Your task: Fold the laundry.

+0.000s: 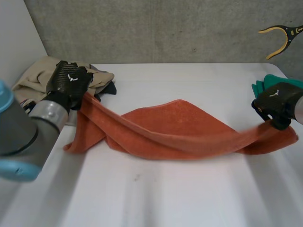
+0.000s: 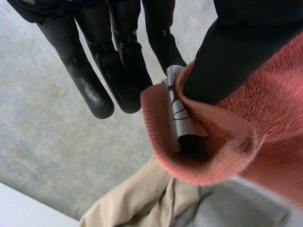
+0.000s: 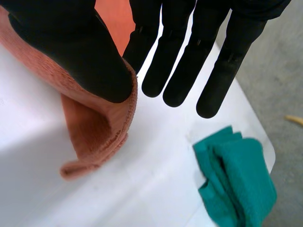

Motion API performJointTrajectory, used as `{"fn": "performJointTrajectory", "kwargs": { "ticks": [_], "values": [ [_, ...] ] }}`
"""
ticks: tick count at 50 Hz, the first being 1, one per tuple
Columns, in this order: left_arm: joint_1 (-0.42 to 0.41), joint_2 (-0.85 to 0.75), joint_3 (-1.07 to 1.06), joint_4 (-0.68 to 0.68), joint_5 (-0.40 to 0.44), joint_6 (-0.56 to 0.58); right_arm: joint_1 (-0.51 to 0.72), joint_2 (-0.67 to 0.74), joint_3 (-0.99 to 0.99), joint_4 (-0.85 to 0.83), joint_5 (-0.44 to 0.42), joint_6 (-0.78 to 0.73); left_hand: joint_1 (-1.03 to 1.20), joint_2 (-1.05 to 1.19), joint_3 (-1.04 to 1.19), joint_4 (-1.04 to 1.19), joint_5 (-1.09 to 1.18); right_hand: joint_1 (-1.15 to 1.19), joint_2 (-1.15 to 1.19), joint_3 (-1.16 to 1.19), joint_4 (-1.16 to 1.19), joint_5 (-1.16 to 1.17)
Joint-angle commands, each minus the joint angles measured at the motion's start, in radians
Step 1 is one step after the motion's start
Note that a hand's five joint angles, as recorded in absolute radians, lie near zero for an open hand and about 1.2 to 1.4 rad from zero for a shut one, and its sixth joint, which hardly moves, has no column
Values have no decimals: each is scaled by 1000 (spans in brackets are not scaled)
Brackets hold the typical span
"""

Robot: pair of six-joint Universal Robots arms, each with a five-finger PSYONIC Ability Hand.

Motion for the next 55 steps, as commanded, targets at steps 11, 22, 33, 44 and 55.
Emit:
{"fn": "performJointTrajectory", "kwargs": {
  "ticks": [11, 22, 33, 44, 55],
  "values": [
    [31, -406, 977, 270, -29, -168, 58, 250, -559, -897, 228, 332, 235, 210, 201, 194, 255, 273, 217, 209, 197, 214],
    [52, -422, 949, 331, -99, -205, 69, 183, -433, -1075, 244, 336, 235, 210, 201, 194, 255, 273, 217, 209, 197, 214],
    [20, -400, 518, 304, 0, -193, 55, 187, -134, -908, 113, 339, 235, 210, 201, 194, 255, 273, 217, 209, 197, 214],
    [-23, -370, 117, 173, -11, -41, 20, 209, 148, -680, 61, 192, 235, 210, 201, 194, 255, 273, 217, 209, 197, 214],
    [-54, 81, -256, -263, -95, 117, -141, -96, 478, -217, 92, -204, 235, 210, 201, 194, 255, 273, 217, 209, 197, 214]
  ]
}}
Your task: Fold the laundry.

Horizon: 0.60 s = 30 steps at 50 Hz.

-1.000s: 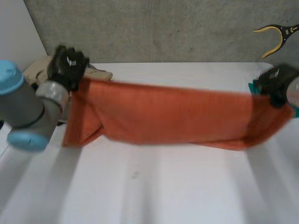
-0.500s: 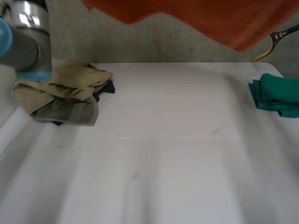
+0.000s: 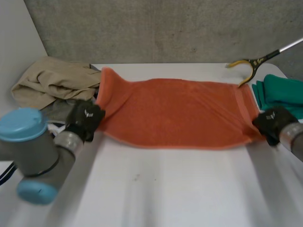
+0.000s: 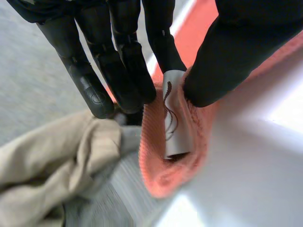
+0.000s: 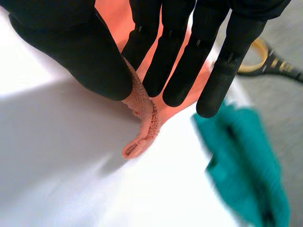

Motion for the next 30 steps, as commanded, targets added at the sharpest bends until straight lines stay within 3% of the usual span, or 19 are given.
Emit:
{"fn": "performJointTrajectory", "kwargs": {
  "ticks": [1, 4, 8, 11, 17, 22, 30],
  "values": [
    [-15, 322, -221, -354, -57, 78, -120, -281, 231, 320, 24, -276, 235, 210, 200, 191, 240, 273, 217, 203, 196, 201],
    [-8, 407, -274, -536, -49, 91, -208, -399, 328, 414, 7, -411, 235, 210, 200, 191, 240, 273, 217, 203, 196, 201],
    [-22, 425, -279, -690, -45, 107, -261, -504, 377, 446, -42, -454, 235, 210, 200, 191, 240, 273, 217, 203, 196, 201],
    [-21, 425, -262, -697, -40, 114, -260, -507, 389, 446, -85, -447, 235, 210, 200, 191, 240, 273, 217, 203, 196, 201],
    [-16, 293, -129, -504, -46, 119, -248, -403, 337, 310, -113, -385, 235, 210, 200, 191, 240, 273, 217, 203, 196, 201],
    [-19, 167, -6, -317, -48, 118, -119, -245, 179, 88, -64, -177, 235, 210, 200, 191, 240, 273, 217, 203, 196, 201],
    [-21, -91, 247, -106, -71, 119, -42, -53, 27, -198, -16, -97, 235, 210, 200, 191, 240, 273, 217, 203, 196, 201]
  ]
}}
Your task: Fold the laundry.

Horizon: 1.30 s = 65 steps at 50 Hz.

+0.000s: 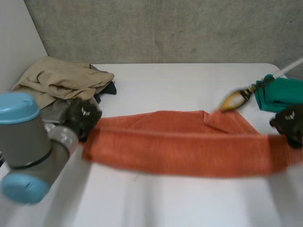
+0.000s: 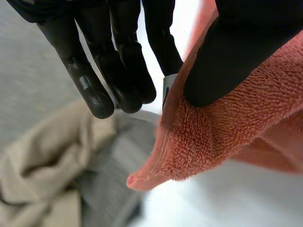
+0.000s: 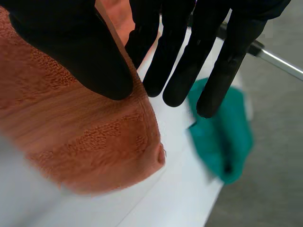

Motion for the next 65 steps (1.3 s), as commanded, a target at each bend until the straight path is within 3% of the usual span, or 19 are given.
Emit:
{"fn": "performJointTrajectory", "kwargs": {
  "ticks": [1, 7, 12, 18, 24, 36, 45, 52, 57, 65],
  "values": [
    [0, -230, 234, 159, -21, -2, 69, 171, -136, -249, 33, 68, 235, 210, 200, 191, 240, 273, 217, 203, 196, 201],
    [-5, -399, 430, 160, -32, -2, 144, 326, -269, -382, 47, 69, 235, 210, 200, 191, 240, 273, 217, 203, 196, 201],
    [-20, -505, 561, 159, -66, -2, 165, 415, -361, -401, 47, 66, 235, 210, 200, 191, 240, 273, 217, 203, 196, 201],
    [-23, -508, 613, 168, -110, -9, 187, 453, -421, -410, 64, 88, 235, 210, 200, 191, 240, 273, 217, 203, 196, 201],
    [-60, -402, 474, 131, -130, -14, 182, 426, -348, -380, 76, 114, 235, 210, 200, 191, 240, 273, 217, 203, 196, 201],
    [-69, -91, 29, 133, -112, -3, 171, 201, -70, -277, 27, 82, 235, 210, 200, 191, 240, 273, 217, 203, 196, 201],
    [-94, 256, -163, 232, -106, -6, 168, -251, 105, -209, -163, 68, 235, 210, 200, 191, 240, 273, 217, 203, 196, 201],
    [-115, 598, -218, 367, -103, -14, 159, -560, 64, -220, -283, 161, 235, 210, 200, 191, 240, 273, 217, 203, 196, 201],
    [-106, 701, -168, 403, -61, -25, 135, -601, -59, -195, -307, 322, 235, 210, 200, 191, 240, 273, 217, 203, 196, 201],
    [-96, 612, -137, 325, -46, -35, 59, -461, -176, -76, -295, 390, 235, 210, 200, 191, 240, 273, 217, 203, 196, 201]
  ]
}}
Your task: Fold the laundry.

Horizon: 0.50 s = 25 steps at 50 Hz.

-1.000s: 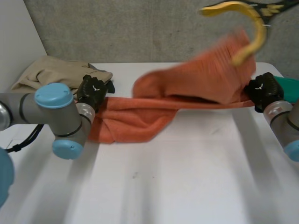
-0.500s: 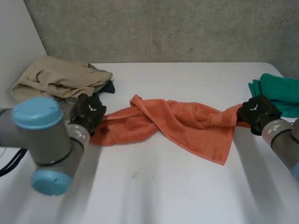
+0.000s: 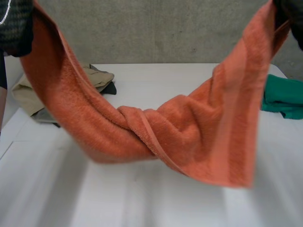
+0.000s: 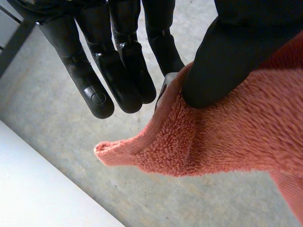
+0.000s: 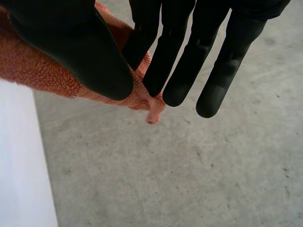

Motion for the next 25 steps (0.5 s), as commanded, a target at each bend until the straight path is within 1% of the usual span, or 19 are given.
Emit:
{"fn": "performJointTrajectory", "kwargs": {
  "ticks": [1, 3, 4, 5, 7, 8, 11, 12, 13, 14, 16, 17, 19, 20, 21, 22, 23, 24, 25],
  "values": [
    [10, -114, 25, -79, 13, -7, -64, 149, -96, 112, 18, 47, 235, 210, 199, 191, 240, 273, 209, 203, 195, 200],
    [15, -157, 23, -101, 13, -7, -67, 215, -114, 175, 30, 43, 235, 210, 199, 191, 240, 273, 209, 203, 195, 200],
    [23, -206, 22, -124, 15, -7, -65, 241, -119, 200, 36, 37, 235, 210, 199, 191, 240, 273, 209, 203, 195, 200],
    [26, -227, 22, -135, 16, -7, -64, 298, -128, 247, 51, 15, 235, 210, 199, 191, 240, 273, 209, 203, 195, 200],
    [36, -310, 28, -169, 24, -7, -62, 361, -137, 298, 71, -20, 235, 210, 199, 191, 240, 273, 209, 203, 195, 200],
    [39, -339, 31, -181, 30, -7, -58, 416, -146, 344, 96, -66, 235, 210, 199, 191, 240, 273, 209, 203, 195, 200],
    [49, -456, 58, -224, 70, -2, -42, 504, -172, 405, 145, -147, 235, 210, 199, 191, 240, 273, 209, 203, 195, 200],
    [49, -488, 75, -235, 80, 0, -27, 566, -198, 433, 184, -195, 235, 210, 199, 191, 240, 273, 209, 203, 195, 200],
    [50, -522, 95, -244, 91, 1, -18, 597, -215, 444, 206, -210, 235, 210, 199, 191, 240, 273, 209, 203, 195, 200],
    [50, -586, 141, -262, 109, 3, -8, 626, -233, 453, 232, -226, 235, 210, 199, 191, 240, 273, 209, 203, 195, 200],
    [50, -651, 205, -283, 120, 4, 16, 713, -310, 465, 305, -249, 235, 210, 199, 191, 240, 273, 209, 203, 195, 200],
    [50, -680, 245, -293, 120, 6, 25, 741, -347, 465, 329, -249, 235, 210, 199, 191, 240, 273, 209, 203, 195, 200],
    [50, -763, 391, -322, 119, 6, 45, 797, -434, 464, 367, -241, 235, 210, 199, 191, 240, 273, 209, 203, 195, 200],
    [50, -792, 463, -329, 116, 4, 70, 849, -539, 461, 402, -233, 235, 210, 199, 191, 240, 273, 209, 203, 195, 200],
    [50, -835, 595, -330, 110, 0, 85, 873, -600, 455, 419, -224, 235, 210, 199, 191, 240, 273, 209, 203, 195, 200],
    [50, -850, 656, -330, 105, -3, 96, 895, -664, 444, 433, -211, 235, 210, 199, 191, 240, 273, 209, 203, 195, 200],
    [52, -863, 720, -327, 102, -7, 110, 930, -792, 401, 462, -159, 235, 210, 199, 191, 240, 273, 209, 203, 195, 200],
    [52, -875, 786, -321, 94, -16, 114, 941, -848, 367, 476, -120, 235, 210, 199, 191, 240, 273, 209, 203, 195, 200],
    [52, -890, 907, -291, 76, -31, 119, 949, -896, 328, 488, -79, 235, 210, 199, 191, 240, 273, 209, 203, 195, 200]
  ]
}}
